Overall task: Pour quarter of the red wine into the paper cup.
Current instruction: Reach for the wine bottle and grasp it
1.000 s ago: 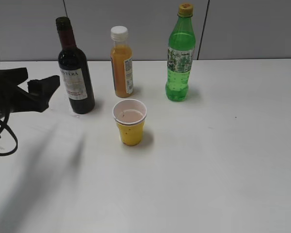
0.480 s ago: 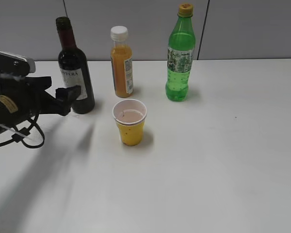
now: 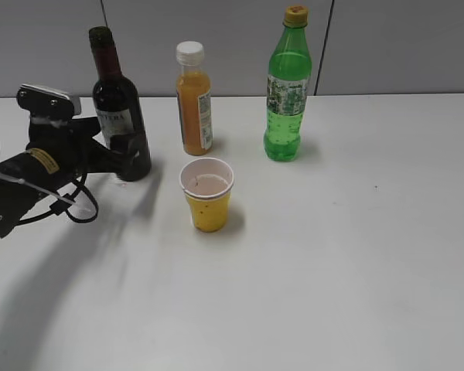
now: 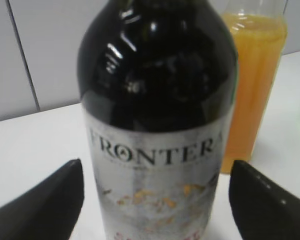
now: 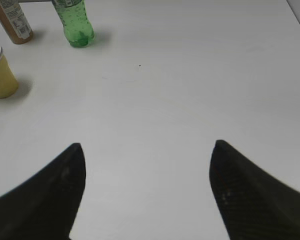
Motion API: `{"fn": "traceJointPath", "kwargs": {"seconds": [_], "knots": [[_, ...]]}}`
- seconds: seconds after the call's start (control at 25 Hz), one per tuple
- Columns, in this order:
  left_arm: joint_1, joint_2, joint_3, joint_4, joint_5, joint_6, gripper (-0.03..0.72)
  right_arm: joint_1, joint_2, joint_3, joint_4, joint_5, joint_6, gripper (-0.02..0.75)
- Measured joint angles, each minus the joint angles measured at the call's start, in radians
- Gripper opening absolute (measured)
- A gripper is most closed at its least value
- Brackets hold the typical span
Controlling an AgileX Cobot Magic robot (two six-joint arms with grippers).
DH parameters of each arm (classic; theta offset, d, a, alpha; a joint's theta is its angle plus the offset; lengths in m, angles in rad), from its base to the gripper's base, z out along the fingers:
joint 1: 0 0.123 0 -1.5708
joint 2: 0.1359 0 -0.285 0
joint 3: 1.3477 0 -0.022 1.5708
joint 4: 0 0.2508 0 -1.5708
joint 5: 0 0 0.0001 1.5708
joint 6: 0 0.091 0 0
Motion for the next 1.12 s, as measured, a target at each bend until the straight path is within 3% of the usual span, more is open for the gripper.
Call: {"fn": "traceJointPath", "kwargs": {"seconds": [0.48, 1.12], "knots": [[0.000, 0.117, -0.133, 0.009, -0.005, -0.007, 0.688, 0.000, 0.000, 0.000, 0.000, 0.000, 0.000, 0.586], [0.000, 0.147, -0.202, 0.018, -0.002, -0.021, 0.648, 0.000, 0.000, 0.000, 0.000, 0.000, 0.000, 0.586]]}}
